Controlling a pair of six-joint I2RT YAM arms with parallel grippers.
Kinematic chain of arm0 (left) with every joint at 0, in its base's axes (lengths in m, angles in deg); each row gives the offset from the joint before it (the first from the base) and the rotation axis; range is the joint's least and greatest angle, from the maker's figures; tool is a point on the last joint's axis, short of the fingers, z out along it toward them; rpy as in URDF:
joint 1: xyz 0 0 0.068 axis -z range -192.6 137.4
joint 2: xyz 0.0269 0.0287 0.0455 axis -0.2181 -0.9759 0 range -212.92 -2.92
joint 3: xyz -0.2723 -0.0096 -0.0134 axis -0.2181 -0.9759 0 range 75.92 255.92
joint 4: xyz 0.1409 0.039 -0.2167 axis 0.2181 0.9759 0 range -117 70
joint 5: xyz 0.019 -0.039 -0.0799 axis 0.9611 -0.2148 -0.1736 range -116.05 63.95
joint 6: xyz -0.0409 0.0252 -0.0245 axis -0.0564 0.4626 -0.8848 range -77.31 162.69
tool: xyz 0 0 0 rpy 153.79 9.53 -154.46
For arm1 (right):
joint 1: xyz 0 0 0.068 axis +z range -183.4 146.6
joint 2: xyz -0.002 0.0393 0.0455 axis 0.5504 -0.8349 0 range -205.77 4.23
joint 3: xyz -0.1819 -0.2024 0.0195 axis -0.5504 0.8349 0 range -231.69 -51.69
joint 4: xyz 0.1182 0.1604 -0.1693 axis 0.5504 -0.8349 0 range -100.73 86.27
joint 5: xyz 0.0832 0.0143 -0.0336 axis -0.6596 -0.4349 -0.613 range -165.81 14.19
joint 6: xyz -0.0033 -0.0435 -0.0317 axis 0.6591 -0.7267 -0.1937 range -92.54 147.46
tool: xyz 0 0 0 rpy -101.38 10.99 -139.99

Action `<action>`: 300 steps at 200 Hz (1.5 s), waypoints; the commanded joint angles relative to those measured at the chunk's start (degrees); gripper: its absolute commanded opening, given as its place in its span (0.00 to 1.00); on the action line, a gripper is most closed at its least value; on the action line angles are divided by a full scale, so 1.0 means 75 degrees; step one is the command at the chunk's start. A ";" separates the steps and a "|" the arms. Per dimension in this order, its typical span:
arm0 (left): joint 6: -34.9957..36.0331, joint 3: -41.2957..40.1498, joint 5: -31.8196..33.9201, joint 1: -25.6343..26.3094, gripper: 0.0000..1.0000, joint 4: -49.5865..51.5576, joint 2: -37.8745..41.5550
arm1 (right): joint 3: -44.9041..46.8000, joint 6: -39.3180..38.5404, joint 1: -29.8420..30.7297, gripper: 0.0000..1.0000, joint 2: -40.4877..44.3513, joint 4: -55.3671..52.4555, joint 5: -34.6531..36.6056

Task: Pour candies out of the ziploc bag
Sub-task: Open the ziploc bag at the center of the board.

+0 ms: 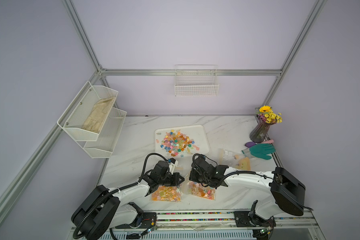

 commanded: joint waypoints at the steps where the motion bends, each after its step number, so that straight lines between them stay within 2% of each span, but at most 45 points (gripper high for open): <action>1: 0.0041 0.0150 0.0161 -0.0024 0.00 0.0075 0.0097 | 0.0128 -0.0048 -0.0049 0.00 0.0288 -0.0223 0.0233; 167: 0.0064 0.0112 0.0856 -0.0024 0.00 0.0766 0.0431 | -0.0228 -0.0856 -0.0120 0.00 0.1395 -0.0641 0.0309; 290: 0.0169 0.0197 0.0981 -0.0024 0.00 0.0926 0.0507 | -0.0744 -0.1304 -0.0241 0.00 0.1500 -0.1140 0.0182; 300: 0.0192 0.0235 0.1032 -0.0024 0.10 0.0966 0.0580 | -0.0746 -0.1377 -0.0249 0.00 0.1408 -0.1087 0.0106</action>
